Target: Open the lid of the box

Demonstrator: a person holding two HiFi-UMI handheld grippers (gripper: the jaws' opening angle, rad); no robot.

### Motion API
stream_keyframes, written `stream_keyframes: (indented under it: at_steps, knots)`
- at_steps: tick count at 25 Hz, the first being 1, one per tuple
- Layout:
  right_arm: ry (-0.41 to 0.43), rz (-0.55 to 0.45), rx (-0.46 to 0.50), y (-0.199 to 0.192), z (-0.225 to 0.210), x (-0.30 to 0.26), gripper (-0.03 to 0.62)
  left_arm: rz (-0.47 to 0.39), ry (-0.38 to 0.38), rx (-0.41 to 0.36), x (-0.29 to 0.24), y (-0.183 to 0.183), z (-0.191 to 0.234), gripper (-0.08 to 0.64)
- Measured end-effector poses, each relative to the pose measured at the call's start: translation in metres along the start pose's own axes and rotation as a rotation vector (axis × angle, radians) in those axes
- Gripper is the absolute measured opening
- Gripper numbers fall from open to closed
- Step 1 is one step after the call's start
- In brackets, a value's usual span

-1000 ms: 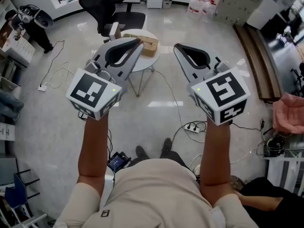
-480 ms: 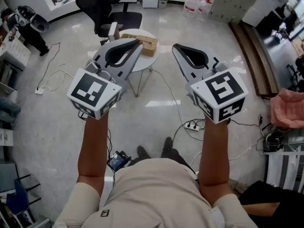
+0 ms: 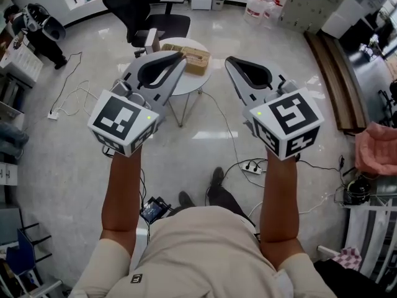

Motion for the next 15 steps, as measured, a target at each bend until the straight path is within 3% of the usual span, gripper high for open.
stream_keyframes:
  at_steps: [15]
  knots:
    - [0.126, -0.033, -0.003, -0.019, -0.093, -0.046, -0.008, 0.044, 0.111, -0.029, -0.087, -0.017, 0.027, 0.025]
Point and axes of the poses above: the fingertips, and each gripper's own axes: x backward along the fingers, z to its left, y out of its top, the point moved 2 cm from there along x, backward along the fingers, and after that the axes turned 4 degrees about -x, right-handed, at the moved point
